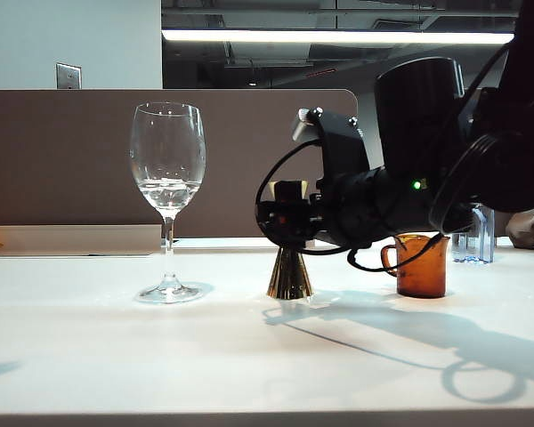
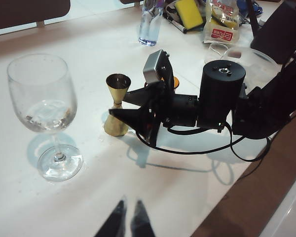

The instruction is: Pick up the small amber measuring cup and pour the water in it into the jigger, then pick up the jigger and pour the water in it into the wine glass.

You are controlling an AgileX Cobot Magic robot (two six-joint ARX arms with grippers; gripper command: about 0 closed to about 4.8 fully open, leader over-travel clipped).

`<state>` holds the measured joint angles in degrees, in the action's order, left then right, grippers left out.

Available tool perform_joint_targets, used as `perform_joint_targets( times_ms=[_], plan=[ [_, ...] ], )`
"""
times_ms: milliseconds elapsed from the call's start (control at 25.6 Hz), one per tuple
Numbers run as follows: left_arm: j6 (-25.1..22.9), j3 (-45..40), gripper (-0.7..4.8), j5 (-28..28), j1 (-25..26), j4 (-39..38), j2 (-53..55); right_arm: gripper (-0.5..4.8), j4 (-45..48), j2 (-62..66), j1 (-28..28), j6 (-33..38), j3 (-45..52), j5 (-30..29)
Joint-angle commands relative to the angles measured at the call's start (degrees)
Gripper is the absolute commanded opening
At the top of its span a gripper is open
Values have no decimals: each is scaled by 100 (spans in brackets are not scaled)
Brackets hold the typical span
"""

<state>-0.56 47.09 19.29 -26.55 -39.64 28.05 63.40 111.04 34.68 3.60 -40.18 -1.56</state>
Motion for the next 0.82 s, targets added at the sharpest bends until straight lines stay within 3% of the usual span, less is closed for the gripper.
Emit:
perform_joint_targets(
  times_ms=[39,117,234,390,507,663,819],
  plan=[
    [-4,13,26,2,2,70,2,250,109,28,7,11,-22,-11],
    [-4,13,26,2,2,70,2,249,111,46,7,11,-24,-11],
    [-4,13,26,2,2,70,2,202,114,48,7,11,-26,-11],
    [-4,13,26,2,2,70,2,196,114,59,7,11,-48,-11],
    [-4,13,26,2,2,70,2,136,111,87,7,11,-68,-11],
    [-4,13,26,2,2,70,4,119,118,142,7,7,-114,-11],
    [-4,13,26,2,2,70,4,54,116,155,-11,7,-114,-9]
  ],
)
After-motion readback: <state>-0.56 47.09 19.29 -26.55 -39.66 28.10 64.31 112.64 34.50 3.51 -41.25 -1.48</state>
